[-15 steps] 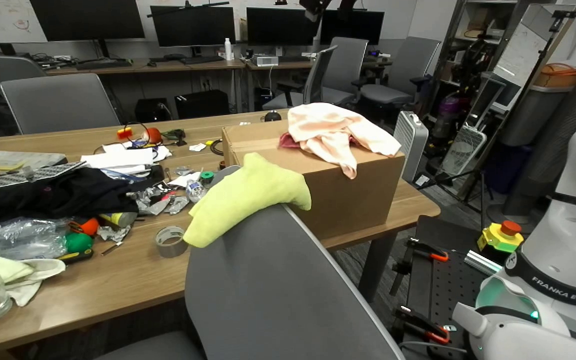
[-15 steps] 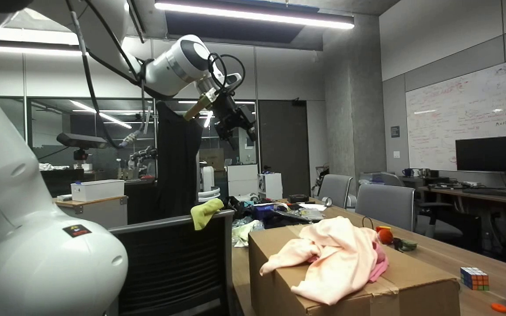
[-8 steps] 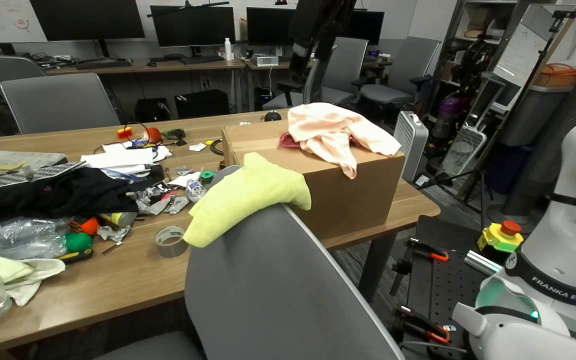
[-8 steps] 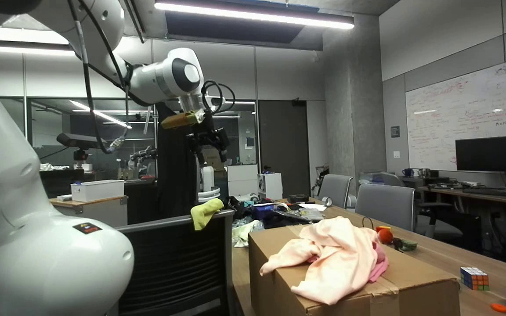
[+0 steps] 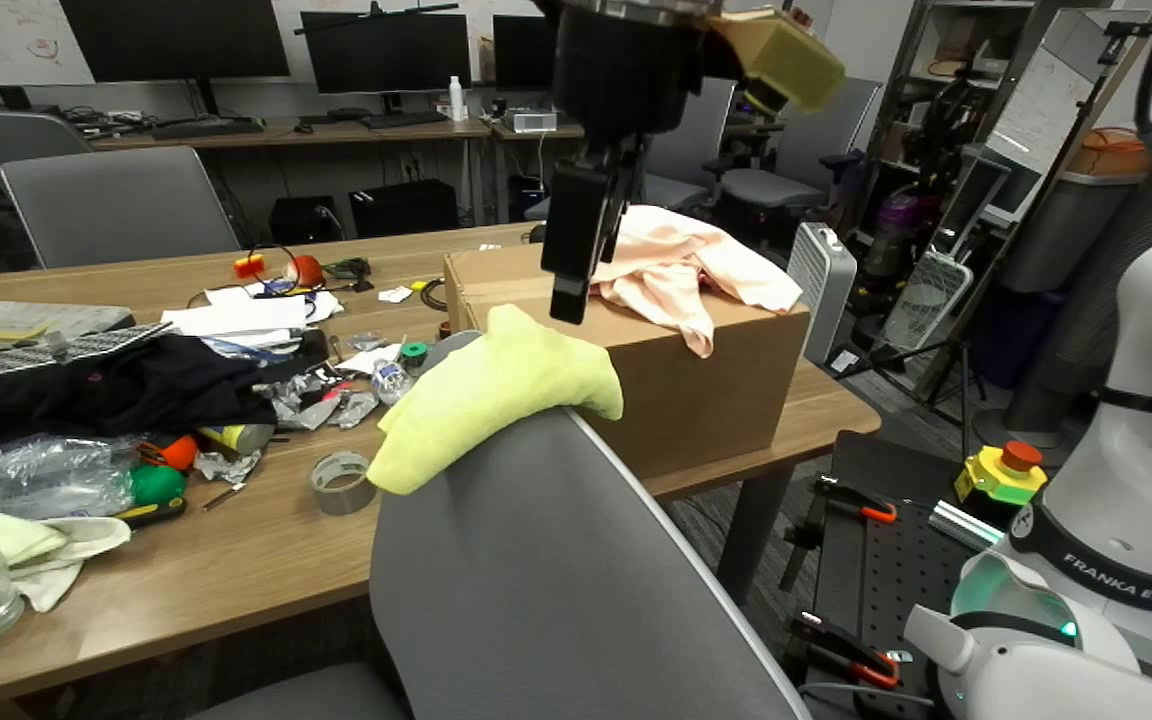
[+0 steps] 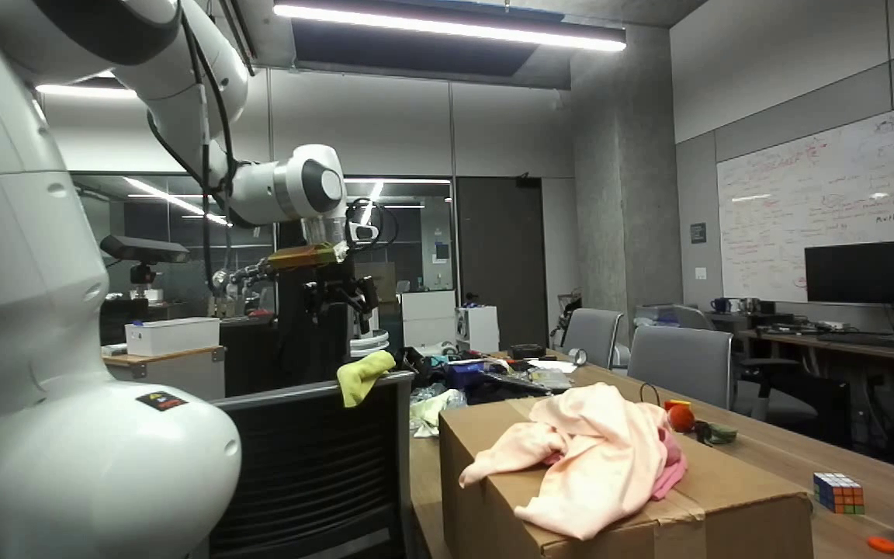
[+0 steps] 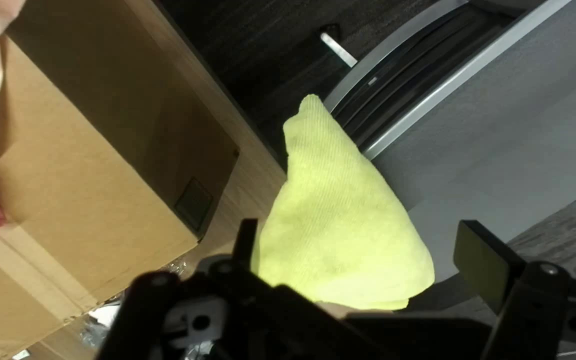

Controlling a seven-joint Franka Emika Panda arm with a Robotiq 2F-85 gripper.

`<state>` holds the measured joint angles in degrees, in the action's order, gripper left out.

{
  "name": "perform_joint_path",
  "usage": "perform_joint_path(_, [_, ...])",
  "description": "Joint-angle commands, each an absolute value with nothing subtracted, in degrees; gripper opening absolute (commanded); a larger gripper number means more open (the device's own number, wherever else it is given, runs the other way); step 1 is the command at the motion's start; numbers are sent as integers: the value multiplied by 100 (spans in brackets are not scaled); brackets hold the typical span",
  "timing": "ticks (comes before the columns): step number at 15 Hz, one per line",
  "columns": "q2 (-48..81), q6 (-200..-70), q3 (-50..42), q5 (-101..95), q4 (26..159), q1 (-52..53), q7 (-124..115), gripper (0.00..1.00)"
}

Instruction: Place the t-shirts and towel on the brown box

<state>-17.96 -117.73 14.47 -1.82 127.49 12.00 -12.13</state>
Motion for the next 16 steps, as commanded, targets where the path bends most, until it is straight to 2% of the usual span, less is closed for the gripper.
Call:
perform_joint_path(1, [-1391,-11683,1582,-99,12446,1275,-1191,100])
perform_joint_path(16, [-478,-12207,1700,-634,12079,1257,-1557,100])
